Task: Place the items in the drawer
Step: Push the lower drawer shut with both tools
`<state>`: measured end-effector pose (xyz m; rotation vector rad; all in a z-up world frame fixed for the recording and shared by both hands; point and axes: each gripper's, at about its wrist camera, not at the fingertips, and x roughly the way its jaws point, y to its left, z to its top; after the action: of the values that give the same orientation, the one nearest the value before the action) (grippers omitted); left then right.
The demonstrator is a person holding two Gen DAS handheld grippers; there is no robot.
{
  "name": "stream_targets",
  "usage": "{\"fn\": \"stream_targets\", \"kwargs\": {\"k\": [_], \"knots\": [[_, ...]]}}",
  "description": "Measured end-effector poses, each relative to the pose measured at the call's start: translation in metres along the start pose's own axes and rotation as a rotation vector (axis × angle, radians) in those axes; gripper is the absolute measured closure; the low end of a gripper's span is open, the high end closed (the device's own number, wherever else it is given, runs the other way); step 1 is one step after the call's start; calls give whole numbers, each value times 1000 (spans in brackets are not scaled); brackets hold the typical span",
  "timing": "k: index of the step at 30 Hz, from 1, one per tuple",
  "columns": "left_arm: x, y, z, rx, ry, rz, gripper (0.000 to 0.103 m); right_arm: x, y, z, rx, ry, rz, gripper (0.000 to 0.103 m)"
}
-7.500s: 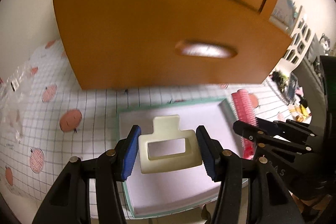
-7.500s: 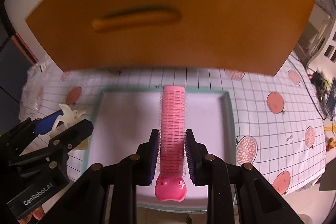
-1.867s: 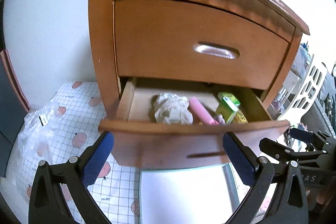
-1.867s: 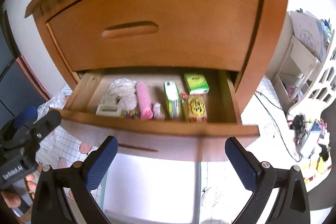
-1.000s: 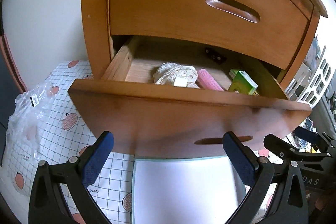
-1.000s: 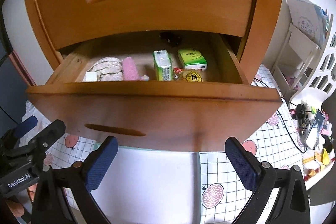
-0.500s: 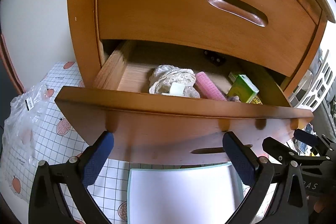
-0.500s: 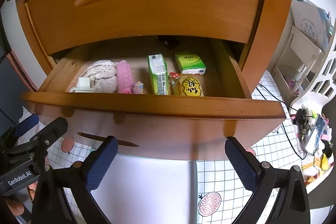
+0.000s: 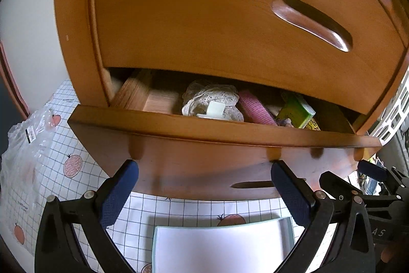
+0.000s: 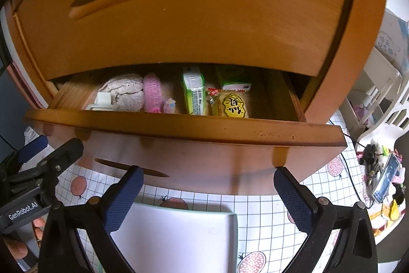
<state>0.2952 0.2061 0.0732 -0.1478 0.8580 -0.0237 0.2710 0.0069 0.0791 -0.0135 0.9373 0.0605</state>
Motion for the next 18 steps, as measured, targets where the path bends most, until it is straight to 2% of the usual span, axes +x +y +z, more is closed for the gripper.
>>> {"fn": "stream_targets", "kwargs": {"k": [18], "knots": [[13,-5,1,-12,21,-5,0,3,-4,9,4,31,0,0]]}}
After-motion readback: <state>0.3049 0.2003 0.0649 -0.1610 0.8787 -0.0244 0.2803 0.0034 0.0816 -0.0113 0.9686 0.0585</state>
